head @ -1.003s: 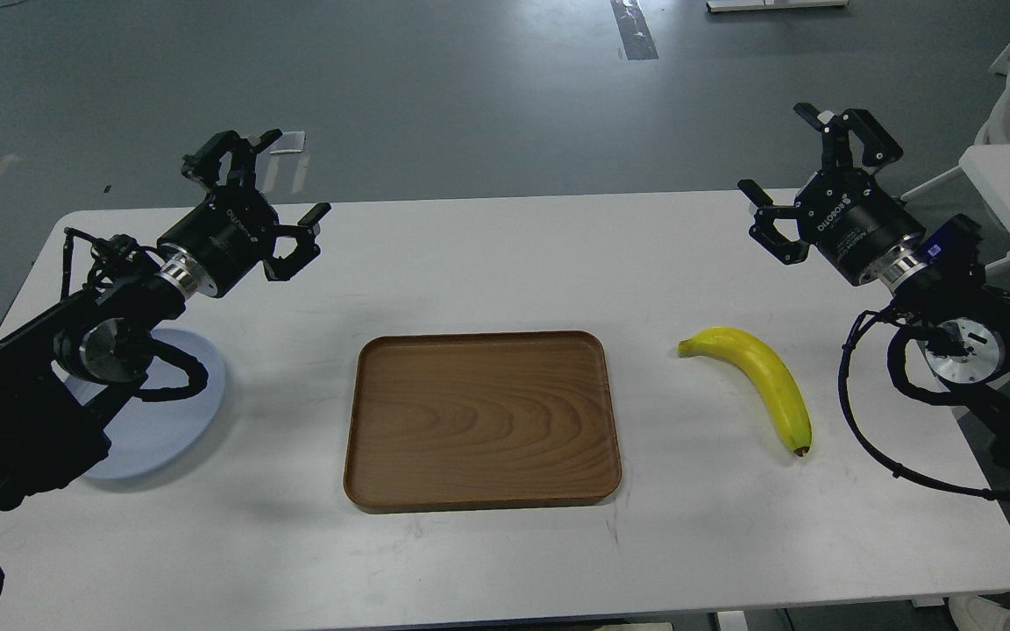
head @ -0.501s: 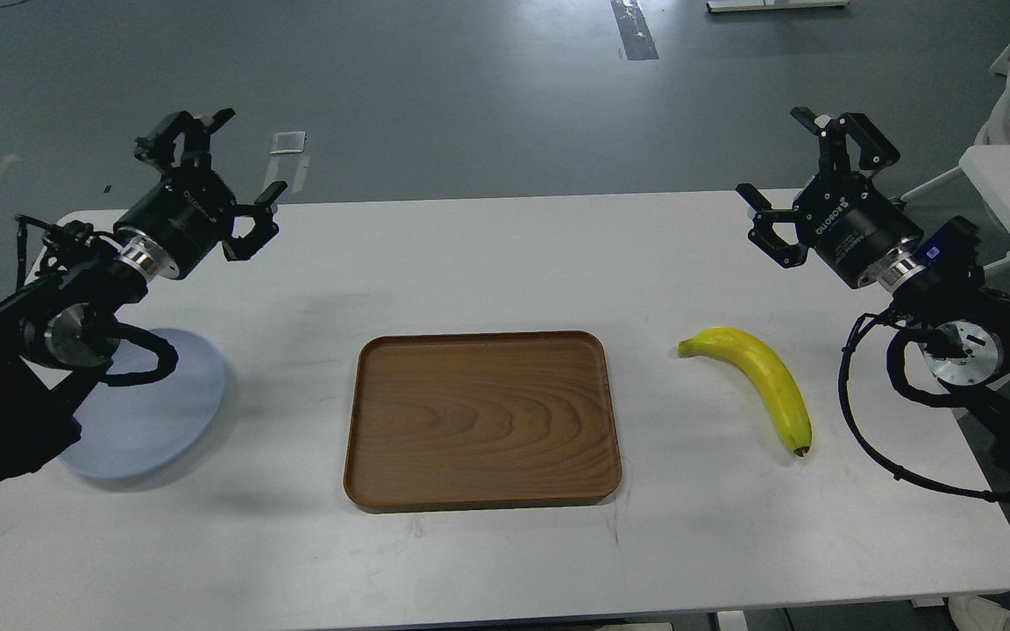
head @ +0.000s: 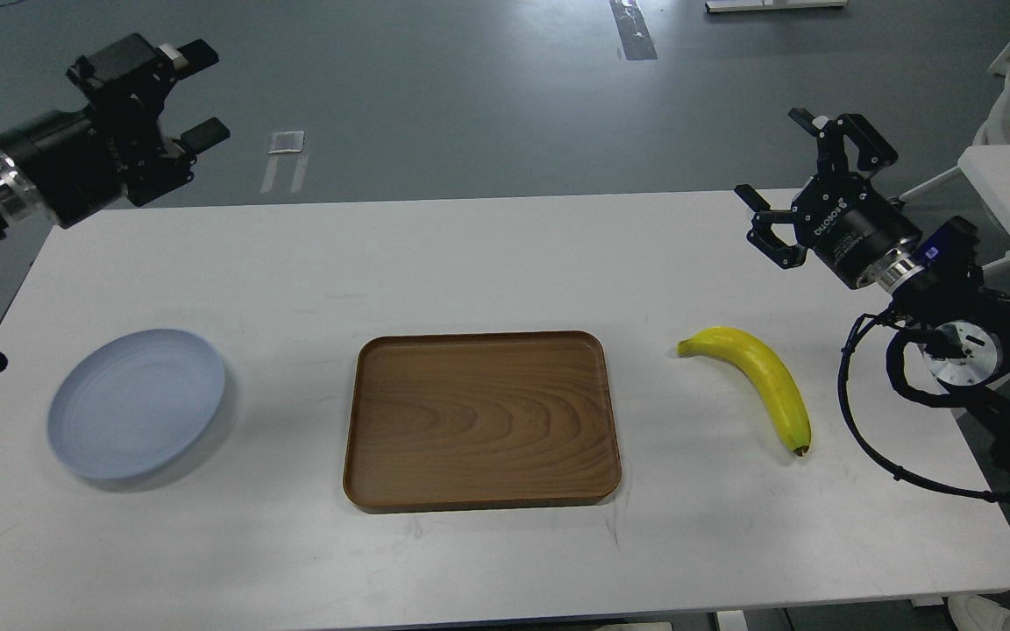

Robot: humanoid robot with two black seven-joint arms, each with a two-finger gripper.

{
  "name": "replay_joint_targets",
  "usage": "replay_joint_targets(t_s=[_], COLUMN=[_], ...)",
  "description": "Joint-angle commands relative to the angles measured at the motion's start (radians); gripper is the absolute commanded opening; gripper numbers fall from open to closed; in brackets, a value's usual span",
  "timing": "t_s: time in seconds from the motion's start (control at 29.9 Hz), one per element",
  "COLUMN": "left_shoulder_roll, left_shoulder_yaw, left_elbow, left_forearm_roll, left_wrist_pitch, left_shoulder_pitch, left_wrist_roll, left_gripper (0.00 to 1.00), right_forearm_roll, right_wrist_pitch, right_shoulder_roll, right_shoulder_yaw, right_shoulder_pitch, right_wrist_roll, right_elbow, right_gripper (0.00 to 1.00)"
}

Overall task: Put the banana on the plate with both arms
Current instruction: 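Lower the left gripper to the plate rim and grasp it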

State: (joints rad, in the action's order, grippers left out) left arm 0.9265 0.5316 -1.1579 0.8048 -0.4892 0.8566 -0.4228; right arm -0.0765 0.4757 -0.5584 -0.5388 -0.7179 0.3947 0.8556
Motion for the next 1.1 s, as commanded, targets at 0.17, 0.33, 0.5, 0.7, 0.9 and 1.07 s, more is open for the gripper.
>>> replay_joint_targets(t_s=[0.17,0.33,0.5,0.7,0.9,1.07], left_shoulder_roll=[0.115,0.157,0.166,0.149,0.094,0.075], left_shoulder_yaw=[-0.007,-0.053,-0.146,-0.206,-0.228,-0.285], left_elbow=[-0.062,-0.049,0.006,0.151,0.288,0.339], left_forearm_roll=[0.555,0.720,0.841,0.838,0.806,0.732], left_wrist_pitch=[0.000,0.000,0.000,0.060,0.116,0.126], left_shoulder_pitch=[-0.054,-0.123,-0.166,-0.175,-0.197,-0.205], left_wrist_roll=[-0.033,-0.053,-0.063,-0.063,-0.063,-0.065], left_gripper=[0.98,0.98,0.98,0.98,0.98,0.96], right_forearm_roll=[-0.002,-0.002,-0.003,-0.003,-0.003,-0.003], right_wrist_pitch=[0.000,0.001,0.001,0.001,0.001,0.001], right_shoulder_roll=[-0.001,-0.017,-0.024,-0.057,-0.060,-0.060], right_shoulder_yaw=[-0.001,-0.003,-0.003,-0.003,-0.001,-0.001], right_shoulder_pitch=[-0.006,-0.011,-0.014,-0.014,-0.011,-0.011], right_wrist_roll=[0.001,-0.001,-0.001,0.001,0.001,0.001], right_elbow=[0.002,0.005,0.020,0.043,0.046,0.045], right_gripper=[1.00,1.00,1.00,1.00,1.00,1.00])
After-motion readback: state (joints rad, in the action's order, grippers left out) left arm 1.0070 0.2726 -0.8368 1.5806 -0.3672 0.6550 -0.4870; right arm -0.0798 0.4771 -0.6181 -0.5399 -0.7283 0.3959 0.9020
